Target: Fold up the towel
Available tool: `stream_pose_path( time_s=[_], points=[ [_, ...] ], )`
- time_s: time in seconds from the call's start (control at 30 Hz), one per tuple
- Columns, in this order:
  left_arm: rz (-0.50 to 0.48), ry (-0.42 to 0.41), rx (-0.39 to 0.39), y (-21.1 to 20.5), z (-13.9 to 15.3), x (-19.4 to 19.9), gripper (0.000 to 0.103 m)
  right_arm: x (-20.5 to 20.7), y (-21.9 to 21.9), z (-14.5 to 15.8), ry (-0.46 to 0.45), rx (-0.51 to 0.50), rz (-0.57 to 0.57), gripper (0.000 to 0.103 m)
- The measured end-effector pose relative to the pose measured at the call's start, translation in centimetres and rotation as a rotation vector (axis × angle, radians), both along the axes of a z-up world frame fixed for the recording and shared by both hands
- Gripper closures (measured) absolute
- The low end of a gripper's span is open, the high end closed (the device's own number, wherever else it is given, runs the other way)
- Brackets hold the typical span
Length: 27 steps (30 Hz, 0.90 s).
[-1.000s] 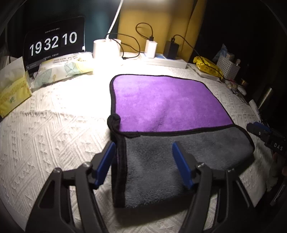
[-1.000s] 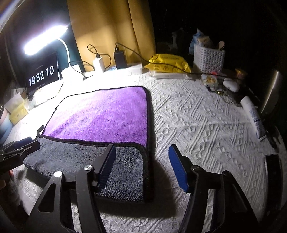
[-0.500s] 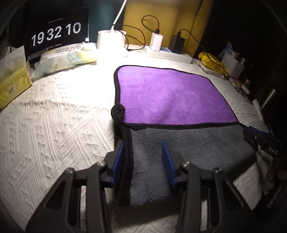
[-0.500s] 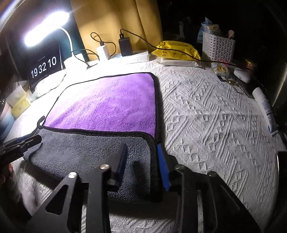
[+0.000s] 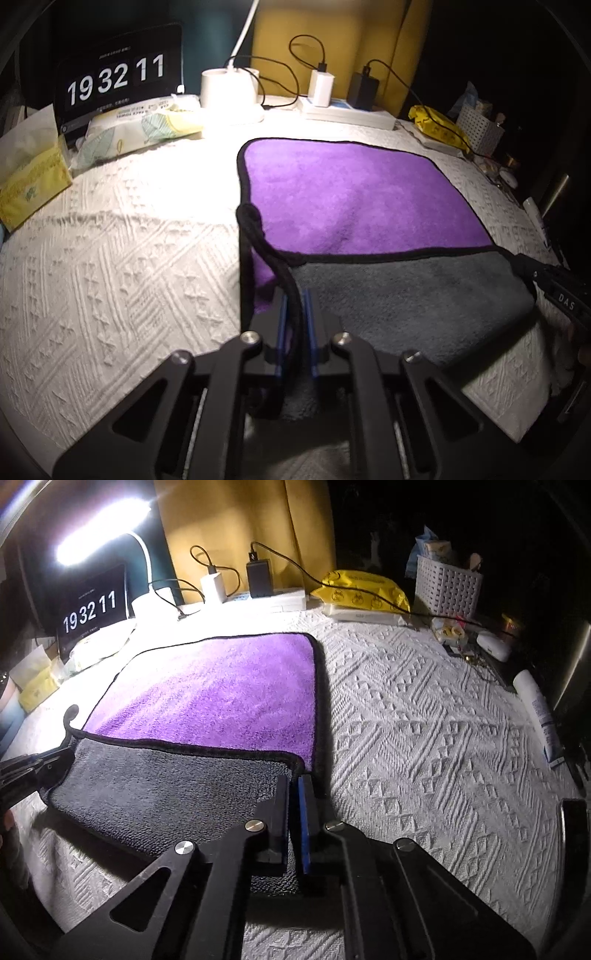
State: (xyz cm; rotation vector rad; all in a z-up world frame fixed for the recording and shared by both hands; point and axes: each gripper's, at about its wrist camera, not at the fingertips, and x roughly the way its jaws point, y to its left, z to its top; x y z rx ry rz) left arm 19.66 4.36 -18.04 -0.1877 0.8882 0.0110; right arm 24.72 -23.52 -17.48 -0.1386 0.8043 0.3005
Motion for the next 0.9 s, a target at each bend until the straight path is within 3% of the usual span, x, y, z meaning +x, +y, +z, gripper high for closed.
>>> stream_pose_path(
  time_s=[0.9],
  points=[
    [0.022,-0.195,0.017,0.9,5.3,-0.1,0.098,0.1,1.0,5.2,-0.183,-0.006,0.032,0.099]
  ],
)
